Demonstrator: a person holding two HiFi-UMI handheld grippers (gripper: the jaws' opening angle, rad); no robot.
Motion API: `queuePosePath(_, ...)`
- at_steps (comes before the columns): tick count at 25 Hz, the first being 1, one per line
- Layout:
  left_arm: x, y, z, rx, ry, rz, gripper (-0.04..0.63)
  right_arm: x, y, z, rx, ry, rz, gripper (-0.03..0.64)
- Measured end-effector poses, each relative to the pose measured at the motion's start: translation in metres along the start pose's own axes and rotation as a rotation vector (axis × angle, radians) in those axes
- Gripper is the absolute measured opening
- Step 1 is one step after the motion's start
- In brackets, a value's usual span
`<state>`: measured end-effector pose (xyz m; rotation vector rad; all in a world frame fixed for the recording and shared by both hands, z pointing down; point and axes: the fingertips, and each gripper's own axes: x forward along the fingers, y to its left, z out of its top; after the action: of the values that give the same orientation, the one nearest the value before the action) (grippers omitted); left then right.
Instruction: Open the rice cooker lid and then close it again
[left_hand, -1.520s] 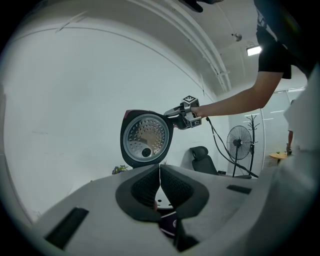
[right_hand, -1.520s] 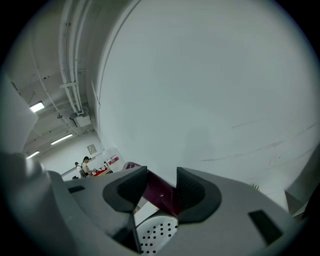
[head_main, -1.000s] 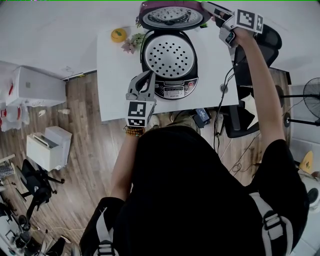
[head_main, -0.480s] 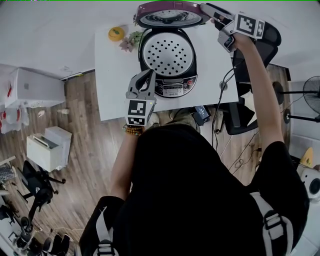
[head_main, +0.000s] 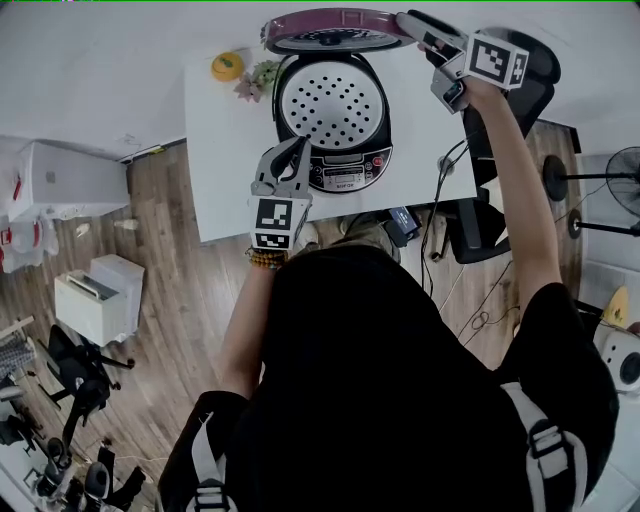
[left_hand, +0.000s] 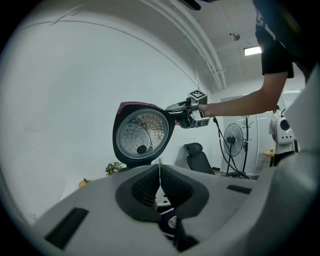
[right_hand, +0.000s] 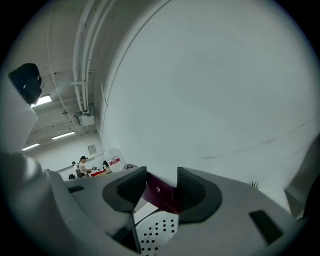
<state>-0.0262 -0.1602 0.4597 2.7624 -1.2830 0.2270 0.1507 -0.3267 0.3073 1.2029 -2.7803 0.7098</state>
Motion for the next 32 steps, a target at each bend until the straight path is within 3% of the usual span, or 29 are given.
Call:
queuePosePath(7,0.003,-0.004,-0.006,-0.009,0.011,-0.018,0.023,-0.006,0.004,-0.007,-0.018,-0.014,0.005,0.202)
queuePosePath(18,0.000,-0.010,-0.001,0.042,-0.012,-0.012,0.023,-0.018,0.013,-0.027,-0.019,-0.016,0.017,0.202)
queuePosePath(32,-0.004,-0.020,0.000,0.042,-0.010,-0.026,0.023,-0.036,0.032,-0.056,-0.109,-0.051,0.023,0.206)
